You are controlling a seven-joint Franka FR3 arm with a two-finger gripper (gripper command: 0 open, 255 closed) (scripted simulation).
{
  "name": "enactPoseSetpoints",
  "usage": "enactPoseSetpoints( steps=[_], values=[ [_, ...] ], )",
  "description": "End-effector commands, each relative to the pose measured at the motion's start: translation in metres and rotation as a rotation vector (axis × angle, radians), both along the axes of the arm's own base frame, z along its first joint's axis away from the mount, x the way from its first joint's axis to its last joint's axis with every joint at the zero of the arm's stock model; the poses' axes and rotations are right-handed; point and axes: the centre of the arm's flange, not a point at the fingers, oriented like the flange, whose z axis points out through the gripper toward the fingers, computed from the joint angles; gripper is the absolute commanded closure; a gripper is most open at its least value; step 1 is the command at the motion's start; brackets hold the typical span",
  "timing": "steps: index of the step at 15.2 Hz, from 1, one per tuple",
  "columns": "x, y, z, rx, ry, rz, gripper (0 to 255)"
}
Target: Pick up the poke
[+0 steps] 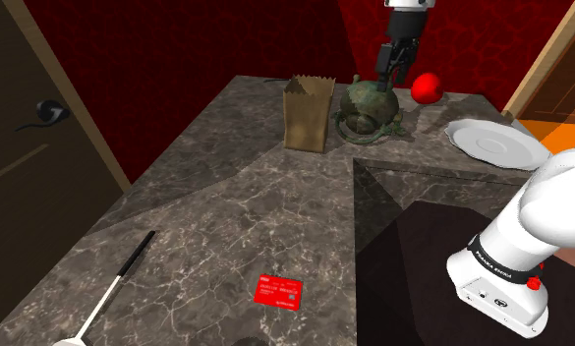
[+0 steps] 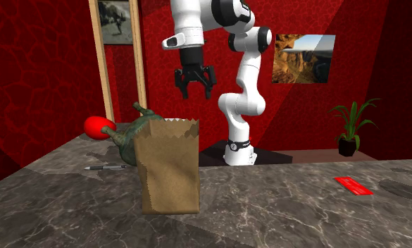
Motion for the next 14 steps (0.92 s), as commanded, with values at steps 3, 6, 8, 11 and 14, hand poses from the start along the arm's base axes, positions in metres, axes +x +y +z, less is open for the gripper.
enactPoseSetpoints(
  steps=[3,6,8,11,14],
  values=[
    [0.052,0.001,-0.008,-0.006,-0.017,-0.002,0],
    [0.089,0.0,-0.014,-0.011,-0.029,-0.004,0],
    [0.114,-0.001,-0.017,-0.014,-0.038,-0.005,0],
    [0.151,-0.001,-0.022,-0.019,-0.05,-0.006,0],
    [0.185,-0.002,-0.026,-0.023,-0.061,-0.008,0]
  ],
)
